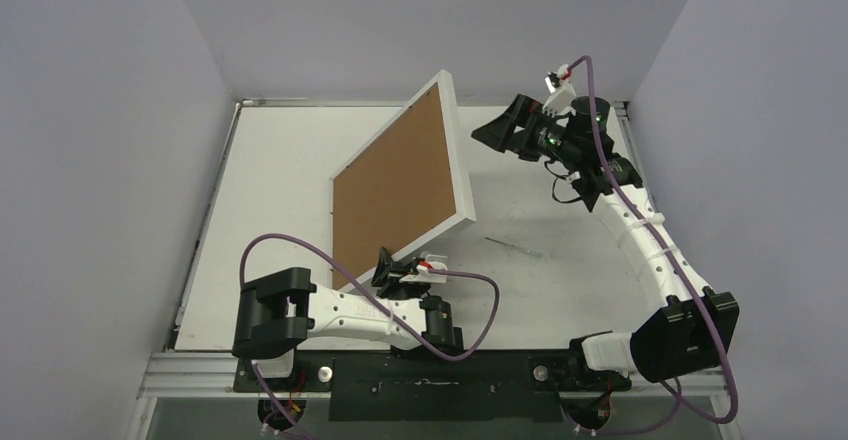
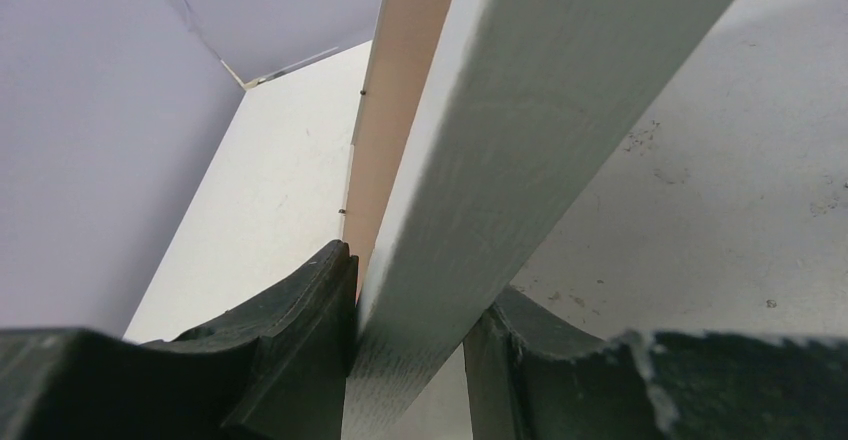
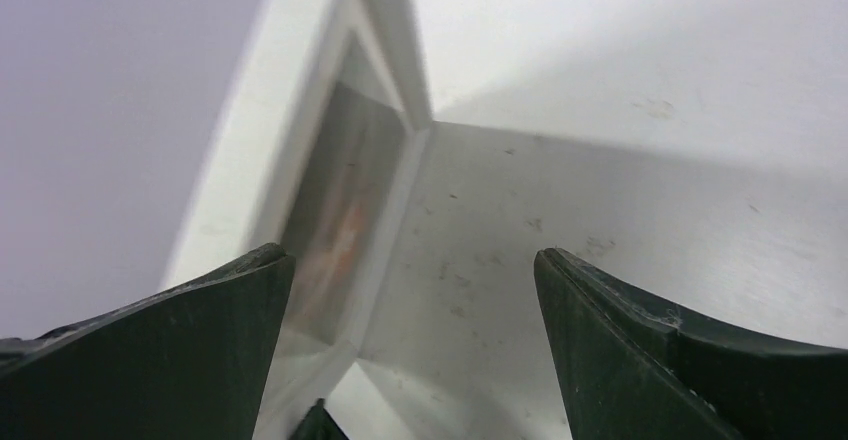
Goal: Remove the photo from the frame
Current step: Turn over the photo frame at the center of the board.
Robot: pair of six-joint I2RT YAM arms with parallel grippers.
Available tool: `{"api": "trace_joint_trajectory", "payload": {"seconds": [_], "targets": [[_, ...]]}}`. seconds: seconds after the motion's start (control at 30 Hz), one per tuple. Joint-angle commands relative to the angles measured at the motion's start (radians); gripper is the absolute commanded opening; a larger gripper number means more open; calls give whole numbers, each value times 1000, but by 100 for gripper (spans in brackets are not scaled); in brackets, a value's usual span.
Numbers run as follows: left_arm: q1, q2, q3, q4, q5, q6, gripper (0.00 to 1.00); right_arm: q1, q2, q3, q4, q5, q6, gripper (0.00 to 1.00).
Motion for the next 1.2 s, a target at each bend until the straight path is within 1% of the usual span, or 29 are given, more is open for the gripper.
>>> {"api": "trace_joint_trajectory", "payload": {"seconds": [0.0,0.1,0.17,0.23,0.3,0.4,0.53,0.57,0.67,0.73,0.77,0.8,0.83,1.17], "targets": [[21,2,39,-8,-178,-289,0,100,29,152,-3,-9,5,92],[20,3,33,-7,-177,-290,0,128,38,199,-27,-10,12,90],[19,10,36,-9,-178,-289,0,146,61,251,-88,-4,-4,90],[17,18,40,-9,-177,-286,0,174,100,328,-193,17,-27,92],[17,21,42,-9,-179,-287,0,189,140,382,-285,68,-55,95],[18,37,61,-11,-179,-269,0,206,190,417,-344,94,-73,99],[34,63,82,-14,-179,-256,0,242,237,466,-401,125,-96,83],[39,68,88,-15,-179,-253,0,247,246,478,-412,135,-103,74],[56,91,112,-17,-180,-232,0,247,258,502,-436,167,-107,36],[66,101,126,-20,-179,-229,0,245,263,511,-450,193,-108,16],[69,102,134,-21,-179,-229,0,243,264,512,-455,201,-108,9],[73,104,141,-21,-179,-230,0,243,259,509,-453,209,-108,6],[75,109,152,-21,-179,-225,0,243,253,500,-447,215,-106,5],[86,152,205,-32,-179,-226,0,206,195,424,-421,236,-89,5]]}}
